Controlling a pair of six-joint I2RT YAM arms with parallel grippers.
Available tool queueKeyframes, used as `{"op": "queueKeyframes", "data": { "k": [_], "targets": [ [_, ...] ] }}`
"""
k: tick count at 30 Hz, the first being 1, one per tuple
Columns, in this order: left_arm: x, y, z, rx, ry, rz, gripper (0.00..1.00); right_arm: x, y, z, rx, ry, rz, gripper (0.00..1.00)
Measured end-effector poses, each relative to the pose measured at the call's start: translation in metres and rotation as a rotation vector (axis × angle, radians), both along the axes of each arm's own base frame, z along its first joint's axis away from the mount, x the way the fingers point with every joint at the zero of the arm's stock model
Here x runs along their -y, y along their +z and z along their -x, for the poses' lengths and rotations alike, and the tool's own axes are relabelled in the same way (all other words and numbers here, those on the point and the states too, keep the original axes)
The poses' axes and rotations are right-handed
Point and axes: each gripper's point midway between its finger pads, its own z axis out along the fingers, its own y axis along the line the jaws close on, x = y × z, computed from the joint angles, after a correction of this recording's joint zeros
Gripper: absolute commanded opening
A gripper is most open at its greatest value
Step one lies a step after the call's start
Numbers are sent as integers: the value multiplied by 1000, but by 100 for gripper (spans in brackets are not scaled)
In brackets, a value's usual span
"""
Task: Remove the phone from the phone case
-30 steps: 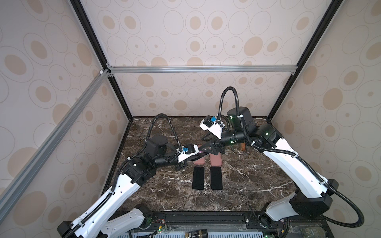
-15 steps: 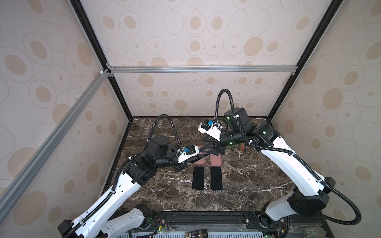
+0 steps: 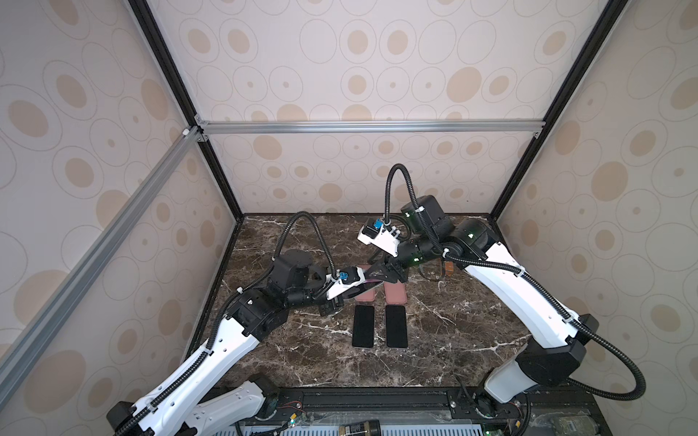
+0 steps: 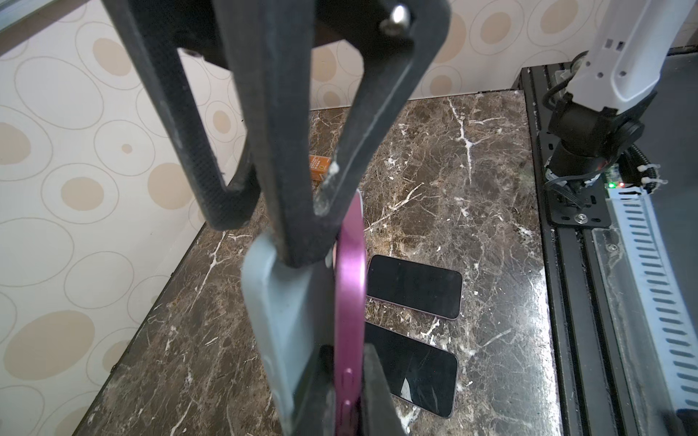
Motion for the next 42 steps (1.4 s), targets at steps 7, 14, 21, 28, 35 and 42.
{"op": "queueKeyframes", "data": {
  "k": [7,14,21,28,35,42],
  "targets": [
    [0,0,0,1,2,-2,0,-3,-4,-1,-32,1,4,44],
    [-1,-2,-1,0,6,-5,0,-4,-6,-1,-47,3,2,36],
    [-1,-6,-2,-2,12,-11,0,-6,-11,1,-81,-5,-1,24],
    [0,-6,-3,2,14,-8,0,-5,-12,3,-123,-37,-14,20],
    [4,-1,1,5,-21,20,0,0,-6,-2,-167,-83,-44,12],
    [11,4,14,-18,-99,58,0,8,-3,5,-203,-68,-63,6]
  ]
}}
